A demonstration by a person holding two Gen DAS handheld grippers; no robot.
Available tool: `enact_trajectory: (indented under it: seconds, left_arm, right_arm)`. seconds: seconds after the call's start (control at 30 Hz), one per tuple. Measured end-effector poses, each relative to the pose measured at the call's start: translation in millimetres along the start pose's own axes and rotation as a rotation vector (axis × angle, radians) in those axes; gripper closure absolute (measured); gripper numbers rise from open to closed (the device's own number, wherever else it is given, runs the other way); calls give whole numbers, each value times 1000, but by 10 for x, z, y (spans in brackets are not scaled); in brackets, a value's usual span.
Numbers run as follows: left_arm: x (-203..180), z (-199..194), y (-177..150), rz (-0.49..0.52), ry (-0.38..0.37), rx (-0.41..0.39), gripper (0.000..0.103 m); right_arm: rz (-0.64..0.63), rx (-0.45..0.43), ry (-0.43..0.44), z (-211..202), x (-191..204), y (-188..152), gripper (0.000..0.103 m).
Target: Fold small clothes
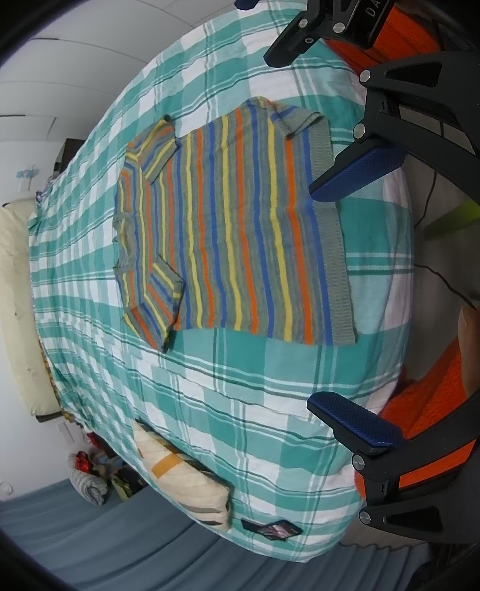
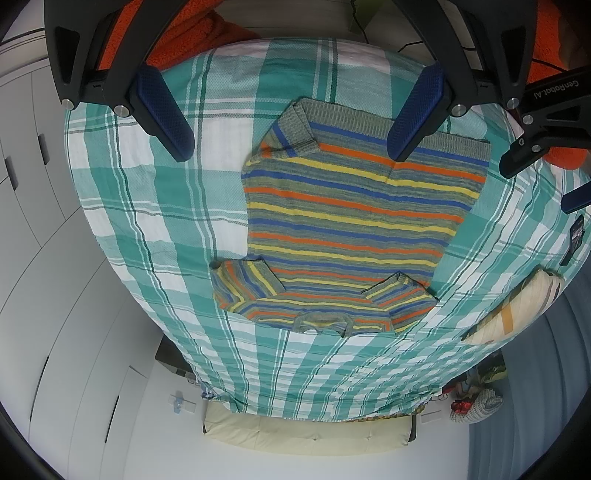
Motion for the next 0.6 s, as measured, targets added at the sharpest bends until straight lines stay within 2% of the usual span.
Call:
enact_trajectory:
  seconds: [0.33,0.6]
  left_arm:
    - [2,41,-4,4,5,5,0]
    - [-40,110,-94,12,5,12,0]
  right_arm:
    - [-7,14,-9,54,62,-68,0]
    - [1,19,-25,33,-38,-18,0]
Point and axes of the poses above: each gripper's, at about its wrist camera, not at the fingertips, and z roughly the way its jaws point, x to its left, y to its top, the point moved 4 cm from there along z, roughly the way its jaws point, and after that the axes turned 7 degrees about x, right-handed, at the moved point
